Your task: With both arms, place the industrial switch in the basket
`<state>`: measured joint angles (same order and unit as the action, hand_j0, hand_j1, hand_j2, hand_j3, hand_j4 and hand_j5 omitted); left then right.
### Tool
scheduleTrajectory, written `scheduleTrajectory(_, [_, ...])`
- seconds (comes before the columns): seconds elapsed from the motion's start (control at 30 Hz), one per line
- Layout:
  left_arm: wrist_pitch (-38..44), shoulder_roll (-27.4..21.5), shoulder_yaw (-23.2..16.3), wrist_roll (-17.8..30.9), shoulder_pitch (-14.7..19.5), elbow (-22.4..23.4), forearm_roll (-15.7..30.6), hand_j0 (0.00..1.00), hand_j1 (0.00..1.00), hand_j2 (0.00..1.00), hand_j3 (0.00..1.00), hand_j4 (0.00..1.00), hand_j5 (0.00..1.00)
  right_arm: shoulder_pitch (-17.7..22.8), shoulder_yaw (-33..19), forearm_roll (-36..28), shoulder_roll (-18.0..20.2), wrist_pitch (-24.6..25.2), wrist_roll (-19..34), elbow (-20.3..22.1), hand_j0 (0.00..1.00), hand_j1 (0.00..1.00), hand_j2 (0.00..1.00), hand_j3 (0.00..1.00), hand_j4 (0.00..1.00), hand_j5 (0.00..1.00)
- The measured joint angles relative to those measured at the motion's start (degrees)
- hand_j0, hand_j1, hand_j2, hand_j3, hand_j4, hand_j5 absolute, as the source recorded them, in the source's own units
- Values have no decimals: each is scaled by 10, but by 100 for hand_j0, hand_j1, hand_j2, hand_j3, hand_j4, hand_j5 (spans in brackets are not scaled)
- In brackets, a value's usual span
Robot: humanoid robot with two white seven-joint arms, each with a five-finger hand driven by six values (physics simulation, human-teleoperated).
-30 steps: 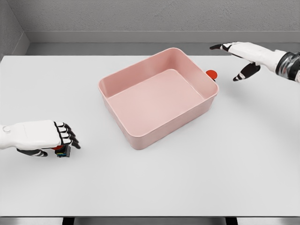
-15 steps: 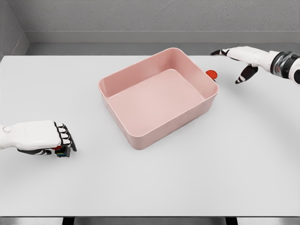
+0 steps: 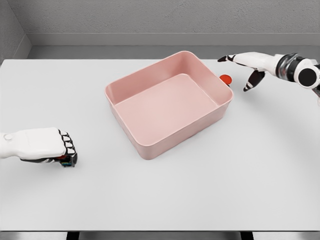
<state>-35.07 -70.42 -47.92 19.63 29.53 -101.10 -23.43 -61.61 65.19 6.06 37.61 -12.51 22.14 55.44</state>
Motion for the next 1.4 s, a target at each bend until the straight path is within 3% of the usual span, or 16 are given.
scheduleTrajectory(0.33, [0,0,0,0,15,0,-1,46,46,46,46,46,46,-11,12,3,-34,1,0,-44,100,100,100,100,100,100])
scheduleTrajectory(0.77, [0,18,1,-2,70,0,4,45,45,45,45,45,45,-12,18,5,-66,0,-2,-97,100,100,100,100,100,100])
scheduleTrajectory(1.13, [0,47,1,-5,123,0,37,45,45,45,45,45,45,-13,18,10,-85,-1,-2,-105,100,100,100,100,100,100])
scheduleTrajectory(1.2, [0,55,0,-6,135,0,41,45,45,45,45,45,45,-13,19,13,-86,-1,-2,-105,98,98,98,98,98,98])
scheduleTrajectory(1.27, [0,62,-1,-6,147,0,46,45,45,45,45,45,45,-13,19,15,-86,-2,-2,-105,87,87,87,87,87,87])
scheduleTrajectory(1.4, [0,77,-1,-6,156,0,53,45,45,45,45,45,45,-13,22,16,-85,-5,-2,-104,84,84,84,84,84,84])
